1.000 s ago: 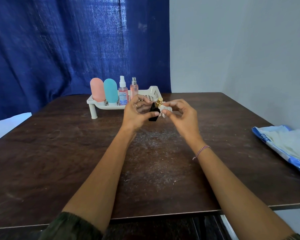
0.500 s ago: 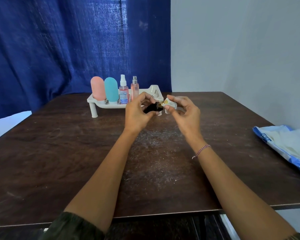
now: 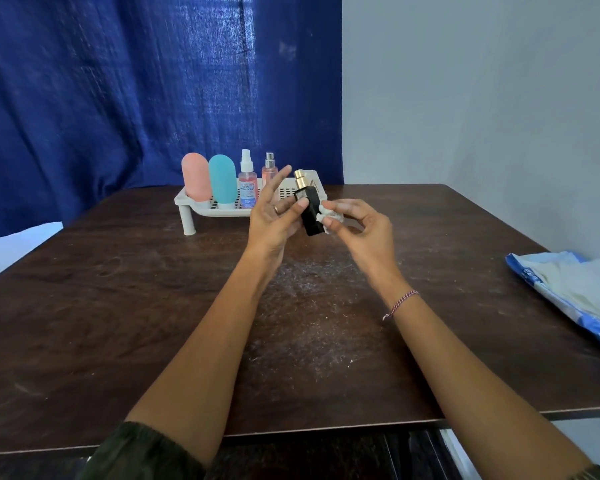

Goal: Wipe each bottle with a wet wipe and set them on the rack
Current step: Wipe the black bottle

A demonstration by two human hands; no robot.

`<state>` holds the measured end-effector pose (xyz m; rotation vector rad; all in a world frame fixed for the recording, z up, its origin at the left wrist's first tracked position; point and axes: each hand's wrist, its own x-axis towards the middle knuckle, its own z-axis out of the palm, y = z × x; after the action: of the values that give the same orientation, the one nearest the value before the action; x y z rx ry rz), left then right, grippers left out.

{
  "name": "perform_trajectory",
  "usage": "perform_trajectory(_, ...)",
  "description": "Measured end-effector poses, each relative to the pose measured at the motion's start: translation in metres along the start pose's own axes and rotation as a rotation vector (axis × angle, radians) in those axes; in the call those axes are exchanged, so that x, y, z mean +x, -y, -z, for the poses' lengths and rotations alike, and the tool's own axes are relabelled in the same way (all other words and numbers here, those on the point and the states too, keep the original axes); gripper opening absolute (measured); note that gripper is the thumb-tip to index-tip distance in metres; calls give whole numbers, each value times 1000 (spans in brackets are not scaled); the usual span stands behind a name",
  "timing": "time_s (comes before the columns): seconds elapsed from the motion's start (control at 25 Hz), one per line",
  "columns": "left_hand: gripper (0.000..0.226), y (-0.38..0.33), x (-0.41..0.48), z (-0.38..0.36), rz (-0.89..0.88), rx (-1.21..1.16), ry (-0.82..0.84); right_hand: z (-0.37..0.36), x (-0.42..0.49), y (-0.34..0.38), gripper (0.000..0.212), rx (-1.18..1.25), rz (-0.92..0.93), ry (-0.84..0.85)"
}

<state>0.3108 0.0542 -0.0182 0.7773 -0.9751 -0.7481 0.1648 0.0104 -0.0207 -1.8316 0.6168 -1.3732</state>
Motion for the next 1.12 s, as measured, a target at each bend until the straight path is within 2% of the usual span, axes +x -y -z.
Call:
perform_trajectory(0.12,55,0,1,0,75,-128,-50,-3,-2,1,26,-59,58,17)
perform_trajectory(0.44,44,-1,1,-10,330,-362,-188,-10,-7,4,25,-196,240,-81)
perform_trajectory(0.6,32,-5,1,-12,333,-452,-241,-8,-6,3,22,-261,284,-121)
perform_trajectory(0.76,14,-7,-2,-14,321,-452,-203,-7,-4,4,24,-274,270,-189)
perform_trajectory(1.0,13,-8,-1,-12,276,-446,-227,-16,-9,7,26,-331,386,-93)
perform_trajectory(1.12,22,-7,1,-9,281,-437,-222,-16,-10,7,25,-323,356,-71)
